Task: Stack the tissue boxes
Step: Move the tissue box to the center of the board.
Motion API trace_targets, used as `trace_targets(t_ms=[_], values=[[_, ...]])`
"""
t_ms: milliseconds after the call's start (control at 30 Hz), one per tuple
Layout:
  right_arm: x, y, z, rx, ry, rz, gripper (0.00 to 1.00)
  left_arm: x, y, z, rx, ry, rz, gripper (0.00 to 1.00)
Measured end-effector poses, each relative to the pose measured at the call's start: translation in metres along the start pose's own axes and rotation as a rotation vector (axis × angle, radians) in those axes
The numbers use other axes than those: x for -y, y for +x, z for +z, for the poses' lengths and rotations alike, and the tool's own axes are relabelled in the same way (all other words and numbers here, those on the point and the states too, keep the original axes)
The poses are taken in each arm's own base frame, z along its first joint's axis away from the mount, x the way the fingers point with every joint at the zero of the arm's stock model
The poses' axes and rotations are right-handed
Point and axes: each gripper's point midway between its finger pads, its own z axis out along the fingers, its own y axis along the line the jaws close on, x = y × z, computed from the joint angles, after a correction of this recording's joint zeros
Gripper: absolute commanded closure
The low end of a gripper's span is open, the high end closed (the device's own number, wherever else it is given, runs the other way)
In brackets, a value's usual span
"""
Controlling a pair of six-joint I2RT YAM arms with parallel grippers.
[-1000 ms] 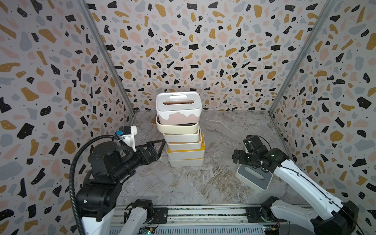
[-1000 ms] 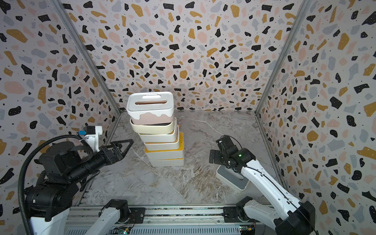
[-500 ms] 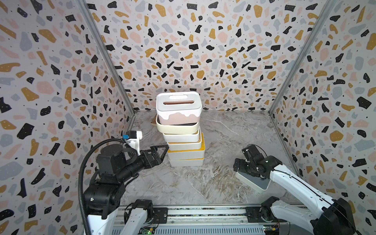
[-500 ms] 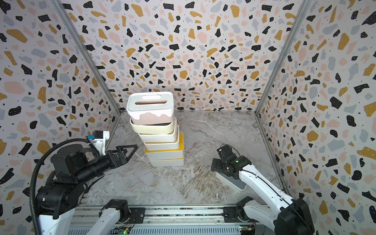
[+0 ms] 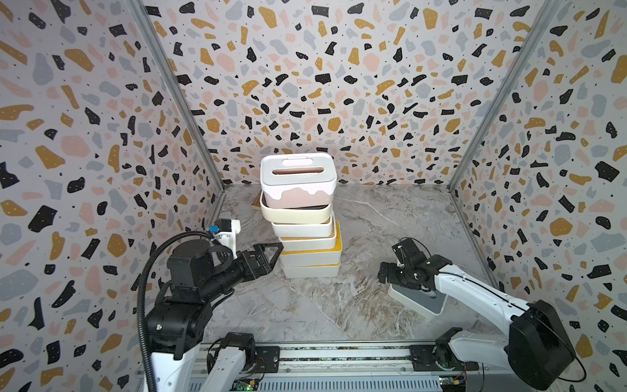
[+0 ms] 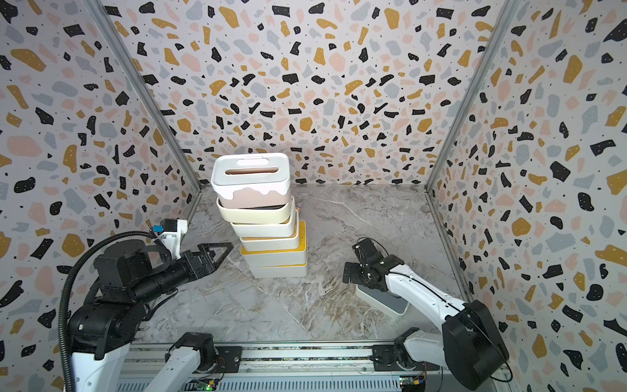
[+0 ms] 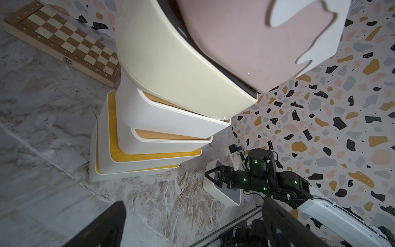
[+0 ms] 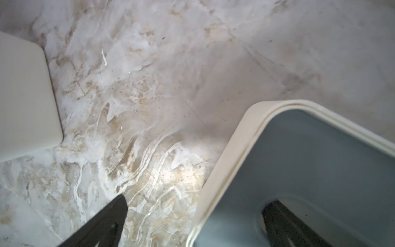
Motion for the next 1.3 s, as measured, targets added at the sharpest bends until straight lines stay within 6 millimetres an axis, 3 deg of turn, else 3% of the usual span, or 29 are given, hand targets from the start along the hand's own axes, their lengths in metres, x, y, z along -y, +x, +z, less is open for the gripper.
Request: trace_targets(t_ms=[200,333,433,567,667,767,867,1167,1300], values=[[-0.055,0.002,0.008,-0.043,-0.140,-0.115,0.01,0.000,0.000,0.000,0.002,-0.003,0.001,0.00],[-0.068,-0.001,0.002,-0.034,-0.185,-0.159,0.01,0.000,0.000,0.000,0.002,-0.002,0.000,0.00],[-0.055,-0.005,-0.009,-0.016,-0.152,-0.147,0.01,0.000,0.000,0.000,0.002,-0.002,0.000,0.00],[-0.023,-0.019,-0.039,0.057,-0.043,-0.086,0.01,0.000,0.000,0.000,0.002,0.001,-0.005,0.00],[0.011,-0.035,-0.067,0.143,0.039,0.019,0.01,0.001,0.000,0.000,0.000,0.003,-0.005,0.00],[0.048,-0.036,-0.082,0.172,0.135,0.131,0.01,0.001,0.000,0.000,-0.002,0.007,-0.004,0.00],[0.065,-0.026,-0.081,0.132,0.198,0.174,0.01,0.004,0.002,0.000,-0.014,0.022,0.002,0.00],[0.077,0.003,-0.044,-0.011,0.203,0.165,0.00,0.010,0.008,0.000,-0.044,0.057,0.025,0.00],[0.081,0.010,-0.032,-0.049,0.197,0.146,0.05,0.010,0.008,0.000,-0.046,0.060,0.029,0.00]])
